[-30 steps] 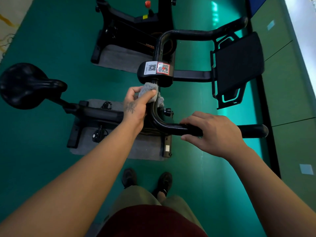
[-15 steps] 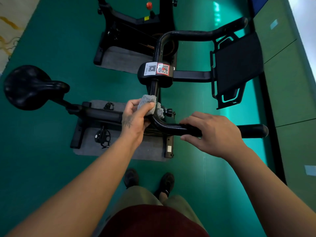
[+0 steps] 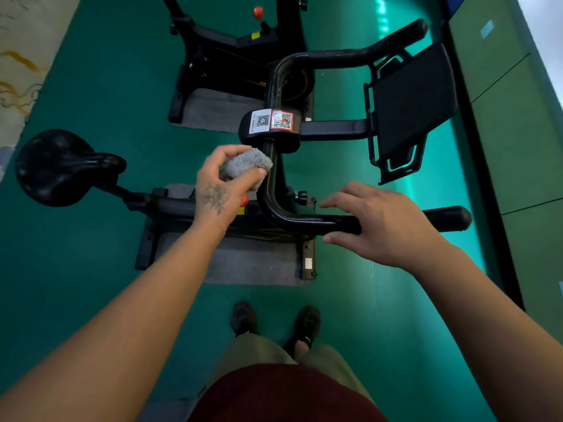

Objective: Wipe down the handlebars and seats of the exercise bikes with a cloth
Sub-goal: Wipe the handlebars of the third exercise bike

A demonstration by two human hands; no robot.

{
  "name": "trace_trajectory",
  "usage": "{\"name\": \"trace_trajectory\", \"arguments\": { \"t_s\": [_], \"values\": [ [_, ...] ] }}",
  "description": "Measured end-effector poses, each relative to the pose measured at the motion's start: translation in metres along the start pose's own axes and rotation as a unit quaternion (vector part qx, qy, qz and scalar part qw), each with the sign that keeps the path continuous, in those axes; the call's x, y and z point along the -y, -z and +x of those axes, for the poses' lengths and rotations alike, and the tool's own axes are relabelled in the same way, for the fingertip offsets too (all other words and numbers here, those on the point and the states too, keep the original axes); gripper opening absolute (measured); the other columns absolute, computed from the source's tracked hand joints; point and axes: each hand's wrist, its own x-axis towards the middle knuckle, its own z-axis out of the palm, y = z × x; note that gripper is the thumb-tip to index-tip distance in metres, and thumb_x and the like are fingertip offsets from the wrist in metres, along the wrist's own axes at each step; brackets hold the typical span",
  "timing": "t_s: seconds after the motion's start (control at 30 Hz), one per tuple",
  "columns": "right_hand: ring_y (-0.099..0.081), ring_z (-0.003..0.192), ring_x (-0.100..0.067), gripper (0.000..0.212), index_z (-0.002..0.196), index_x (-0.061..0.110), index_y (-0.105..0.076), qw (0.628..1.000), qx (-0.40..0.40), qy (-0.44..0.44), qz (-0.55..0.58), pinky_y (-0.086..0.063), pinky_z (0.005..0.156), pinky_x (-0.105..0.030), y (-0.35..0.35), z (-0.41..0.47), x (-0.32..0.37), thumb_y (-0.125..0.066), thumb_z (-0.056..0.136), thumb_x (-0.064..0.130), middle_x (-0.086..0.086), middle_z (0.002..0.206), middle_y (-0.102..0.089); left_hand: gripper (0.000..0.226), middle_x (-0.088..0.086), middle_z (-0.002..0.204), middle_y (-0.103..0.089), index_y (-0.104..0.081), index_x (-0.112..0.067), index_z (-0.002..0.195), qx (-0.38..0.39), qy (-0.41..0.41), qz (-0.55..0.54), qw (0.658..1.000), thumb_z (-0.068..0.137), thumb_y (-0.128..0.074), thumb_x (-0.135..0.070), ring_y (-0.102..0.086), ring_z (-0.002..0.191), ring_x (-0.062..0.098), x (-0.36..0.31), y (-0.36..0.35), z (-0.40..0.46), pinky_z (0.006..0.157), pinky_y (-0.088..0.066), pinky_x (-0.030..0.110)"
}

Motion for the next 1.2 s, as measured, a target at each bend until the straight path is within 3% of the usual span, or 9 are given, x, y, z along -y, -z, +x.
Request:
{"name": "trace_trajectory", "arguments": {
  "t_s": [0.1, 0.33, 0.5, 0.7, 1.03, 1.2],
  "values": [
    [-0.066, 0.103, -0.018, 0.054, 0.133, 0.038, -0.061, 0.999, -0.017, 0.014, -0.031, -0.05, 0.078, -0.035, 0.01, -0.007, -0.003, -0.064, 0.088, 0.069, 0.011, 0.113, -0.063, 0.041, 0.005, 0.124, -0.068, -0.074, -0.037, 0.119, 0.053, -0.078, 0.086, 0.992, 0.081, -0.087, -0.032, -0.066, 0.111, 0.021, -0.013, 0.011, 0.005, 0.1, -0.057, 0.05],
    [-0.065, 0.096, -0.025, 0.041, 0.117, 0.029, -0.072, 0.995, -0.1, 0.004, -0.03, -0.052, 0.085, -0.043, 0.025, -0.026, -0.021, -0.063, 0.093, 0.062, 0.006, 0.101, -0.067, 0.056, -0.007, 0.13, -0.063, -0.068, -0.038, 0.13, 0.176, -0.178, 0.19, 0.949, 0.08, -0.09, -0.028, -0.062, 0.122, 0.014, -0.048, 0.011, 0.019, 0.106, -0.053, 0.049],
    [-0.064, 0.094, -0.027, 0.039, 0.106, 0.024, -0.076, 0.987, -0.16, -0.007, -0.022, -0.048, 0.086, -0.046, 0.02, -0.039, -0.028, -0.059, 0.097, 0.058, 0.004, 0.095, -0.069, 0.054, -0.013, 0.131, -0.065, -0.069, -0.03, 0.129, 0.291, -0.248, 0.293, 0.877, 0.08, -0.092, -0.025, -0.059, 0.125, 0.008, -0.067, 0.0, 0.036, 0.109, -0.048, 0.037],
    [-0.066, 0.093, -0.026, 0.037, 0.103, 0.026, -0.075, 0.985, -0.17, -0.013, -0.025, -0.047, 0.089, -0.045, 0.012, -0.044, -0.029, -0.057, 0.099, 0.057, 0.006, 0.094, -0.07, 0.058, -0.019, 0.134, -0.063, -0.063, -0.042, 0.135, 0.363, -0.283, 0.434, 0.774, 0.082, -0.087, -0.047, -0.056, 0.127, 0.011, -0.062, -0.005, 0.057, 0.107, -0.05, 0.048],
    [-0.069, 0.09, -0.026, 0.038, 0.105, 0.028, -0.074, 0.988, -0.151, -0.014, -0.035, -0.048, 0.085, -0.043, 0.009, -0.043, -0.031, -0.054, 0.1, 0.059, 0.005, 0.094, -0.069, 0.042, -0.018, 0.121, -0.068, -0.071, -0.037, 0.121, 0.349, -0.299, 0.41, 0.788, 0.084, -0.085, -0.051, -0.055, 0.123, 0.014, -0.041, 0.004, 0.039, 0.106, -0.048, 0.045],
    [-0.069, 0.089, -0.026, 0.038, 0.104, 0.027, -0.075, 0.987, -0.15, -0.015, -0.051, -0.048, 0.084, -0.043, 0.009, -0.042, -0.031, -0.053, 0.1, 0.059, 0.005, 0.093, -0.069, 0.038, -0.02, 0.117, -0.071, -0.073, -0.038, 0.12, 0.354, -0.314, 0.427, 0.771, 0.087, -0.08, -0.055, -0.062, 0.118, 0.009, -0.046, 0.001, 0.027, 0.104, -0.048, 0.045]
  ]
}}
